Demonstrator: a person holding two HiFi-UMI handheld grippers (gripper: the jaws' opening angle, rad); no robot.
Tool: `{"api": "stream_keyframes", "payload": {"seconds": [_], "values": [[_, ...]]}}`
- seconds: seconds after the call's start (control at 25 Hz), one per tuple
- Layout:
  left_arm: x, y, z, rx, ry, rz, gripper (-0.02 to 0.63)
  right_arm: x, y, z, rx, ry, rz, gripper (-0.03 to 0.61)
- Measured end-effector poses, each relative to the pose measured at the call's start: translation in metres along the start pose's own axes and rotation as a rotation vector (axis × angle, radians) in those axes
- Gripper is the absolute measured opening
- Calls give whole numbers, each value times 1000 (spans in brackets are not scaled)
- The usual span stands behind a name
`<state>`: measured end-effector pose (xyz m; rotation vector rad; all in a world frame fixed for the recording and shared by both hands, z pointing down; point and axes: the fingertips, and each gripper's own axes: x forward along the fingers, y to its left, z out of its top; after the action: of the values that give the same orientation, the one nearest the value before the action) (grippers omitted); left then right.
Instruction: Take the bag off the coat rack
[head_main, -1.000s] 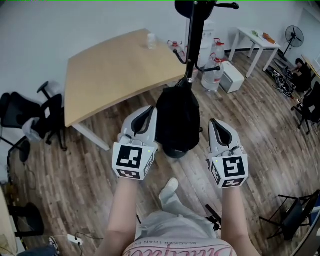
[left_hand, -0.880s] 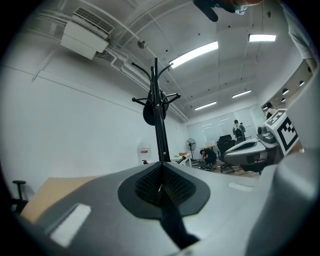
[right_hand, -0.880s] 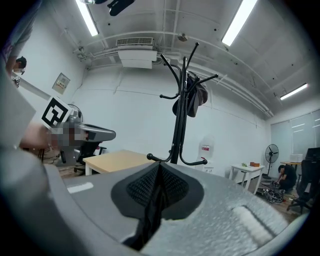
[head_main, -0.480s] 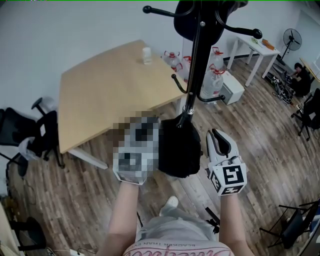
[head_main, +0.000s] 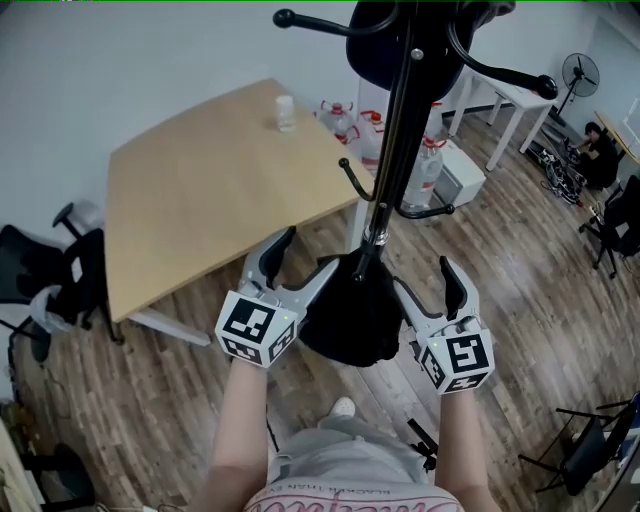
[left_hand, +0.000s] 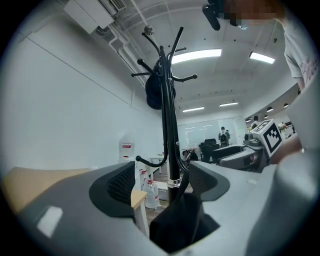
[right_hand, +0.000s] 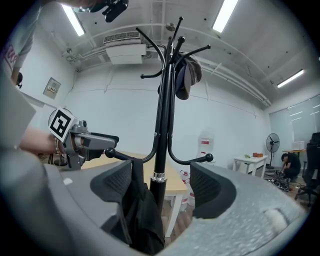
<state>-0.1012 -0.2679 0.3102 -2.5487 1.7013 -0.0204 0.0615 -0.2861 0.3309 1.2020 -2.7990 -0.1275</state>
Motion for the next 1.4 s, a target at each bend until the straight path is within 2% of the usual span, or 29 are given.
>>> {"api": "stream_keyframes", "payload": {"seconds": [0.32,0.56,0.84,1.16,1.28,1.4], "values": [[1,-2,-18,24,53,-105,327,-7,2,-11,12,17,-1,356],[2,-7,-52,19,134,-201,307,-9,10,-27,58,31,-49,329],[2,-11,-90,-1,214,-319,283,-9,26,-64,133,81,-93,321],[5,-10,-131,-2,305,-381,256,-4,39,-105,148,179,-125,279],[9,-13,-140,7,324,-409,253,-5,37,-118,154,208,-152,219],[13,-12,-151,19,344,-418,244,-3,35,-133,145,255,-150,218]]}}
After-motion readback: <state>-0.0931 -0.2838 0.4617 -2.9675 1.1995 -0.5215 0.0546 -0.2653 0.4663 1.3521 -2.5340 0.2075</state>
